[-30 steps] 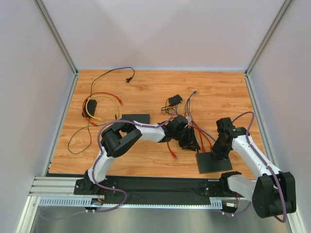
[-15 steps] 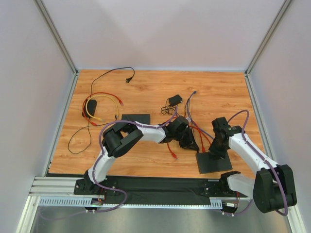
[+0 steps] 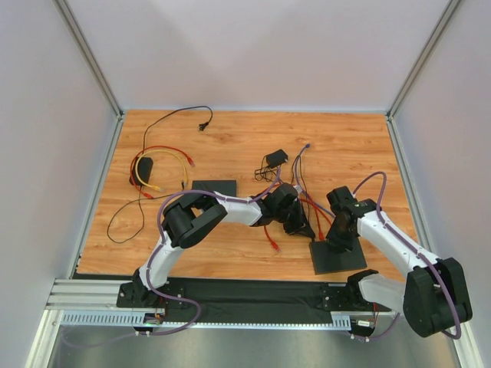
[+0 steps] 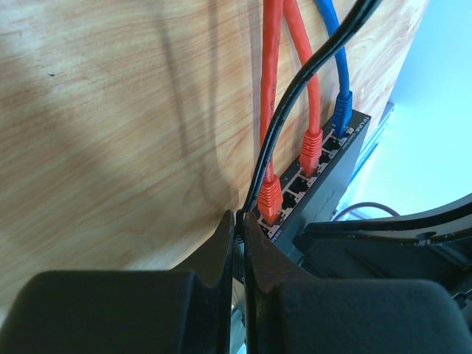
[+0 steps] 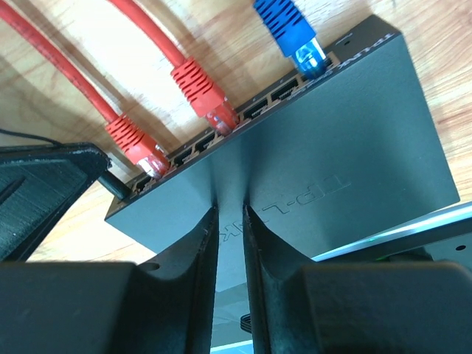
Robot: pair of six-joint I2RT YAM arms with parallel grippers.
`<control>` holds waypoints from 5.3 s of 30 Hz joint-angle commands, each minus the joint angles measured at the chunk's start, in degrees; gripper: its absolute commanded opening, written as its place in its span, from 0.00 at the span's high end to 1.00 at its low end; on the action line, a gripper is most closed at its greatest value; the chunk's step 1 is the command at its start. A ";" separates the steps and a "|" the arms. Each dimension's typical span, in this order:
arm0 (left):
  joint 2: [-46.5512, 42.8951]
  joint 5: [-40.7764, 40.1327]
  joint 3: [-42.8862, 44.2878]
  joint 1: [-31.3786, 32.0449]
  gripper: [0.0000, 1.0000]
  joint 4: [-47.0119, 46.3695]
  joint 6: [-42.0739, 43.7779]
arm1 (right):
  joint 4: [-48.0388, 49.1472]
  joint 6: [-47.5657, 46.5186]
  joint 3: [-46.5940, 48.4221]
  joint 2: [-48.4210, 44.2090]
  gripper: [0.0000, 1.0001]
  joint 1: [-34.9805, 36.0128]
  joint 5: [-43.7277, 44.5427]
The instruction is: Pull the plug from the switch port
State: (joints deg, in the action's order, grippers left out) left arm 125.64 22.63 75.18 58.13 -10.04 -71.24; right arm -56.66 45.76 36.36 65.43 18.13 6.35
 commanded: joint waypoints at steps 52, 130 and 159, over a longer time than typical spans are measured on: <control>-15.16 -15.07 2.77 -8.55 1.00 20.91 27.00 | 0.41 3.81 -3.31 2.78 0.81 4.02 3.14; 1.44 10.24 -0.12 -1.79 0.62 -11.32 9.02 | -0.82 0.56 -1.91 -3.82 0.76 -4.68 -1.78; 8.39 10.59 3.14 0.49 0.66 -14.20 3.04 | -0.46 0.03 -1.64 -3.11 0.76 -4.68 -1.95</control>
State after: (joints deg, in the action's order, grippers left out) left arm 132.14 33.28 78.32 57.87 -22.37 -66.87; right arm -59.13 46.46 34.63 62.13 13.67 4.75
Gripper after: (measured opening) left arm 0.353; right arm 0.234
